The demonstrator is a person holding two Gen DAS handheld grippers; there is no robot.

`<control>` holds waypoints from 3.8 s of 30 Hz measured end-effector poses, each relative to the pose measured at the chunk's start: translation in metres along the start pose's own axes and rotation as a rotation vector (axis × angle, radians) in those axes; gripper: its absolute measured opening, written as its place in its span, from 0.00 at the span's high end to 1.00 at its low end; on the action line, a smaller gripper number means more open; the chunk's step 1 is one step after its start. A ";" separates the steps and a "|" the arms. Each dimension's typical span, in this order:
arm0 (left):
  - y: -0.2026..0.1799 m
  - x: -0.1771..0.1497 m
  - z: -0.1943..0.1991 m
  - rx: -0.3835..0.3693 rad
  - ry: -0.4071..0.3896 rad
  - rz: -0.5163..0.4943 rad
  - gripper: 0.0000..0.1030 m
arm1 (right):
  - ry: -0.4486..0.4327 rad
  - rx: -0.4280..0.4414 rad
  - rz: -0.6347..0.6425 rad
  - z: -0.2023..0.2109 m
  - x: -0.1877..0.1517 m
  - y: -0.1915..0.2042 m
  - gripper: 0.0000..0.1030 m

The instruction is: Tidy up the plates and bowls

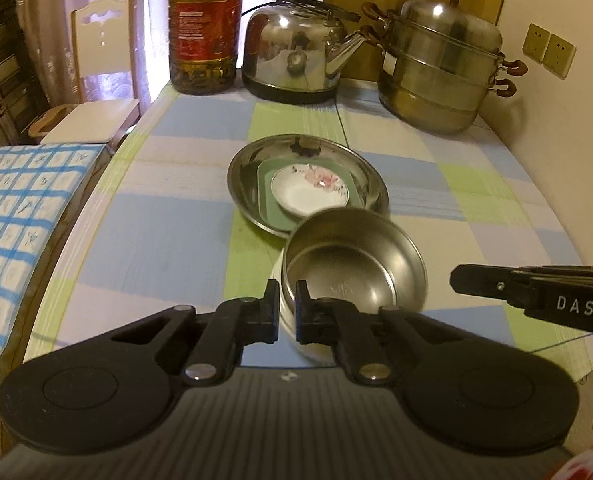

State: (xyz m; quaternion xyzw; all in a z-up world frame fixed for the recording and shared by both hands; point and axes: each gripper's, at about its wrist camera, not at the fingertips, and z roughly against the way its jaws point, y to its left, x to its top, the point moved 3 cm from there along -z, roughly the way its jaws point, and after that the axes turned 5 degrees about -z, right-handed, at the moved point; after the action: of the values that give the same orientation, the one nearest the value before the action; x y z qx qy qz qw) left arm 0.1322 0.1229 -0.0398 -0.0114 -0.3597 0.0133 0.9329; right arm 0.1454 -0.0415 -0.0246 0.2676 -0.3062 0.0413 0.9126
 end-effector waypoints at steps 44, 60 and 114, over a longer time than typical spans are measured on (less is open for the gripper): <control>0.021 0.012 -0.060 -0.119 0.126 -0.003 0.88 | 0.095 -0.063 -0.287 -0.063 0.024 -0.035 0.88; 0.026 0.017 -0.063 -0.099 0.133 0.005 0.86 | 0.159 -0.079 -0.312 -0.059 0.027 -0.031 0.78; 0.018 0.052 -0.072 -0.144 0.157 0.019 0.81 | 0.197 -0.125 -0.350 -0.070 0.056 -0.027 0.69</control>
State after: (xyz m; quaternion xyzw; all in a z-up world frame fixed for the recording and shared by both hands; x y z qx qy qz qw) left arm 0.2188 0.1418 -0.0589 -0.0829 -0.2856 -0.0049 0.9548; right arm 0.2351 -0.0336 -0.0516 0.2545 -0.1663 -0.1109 0.9462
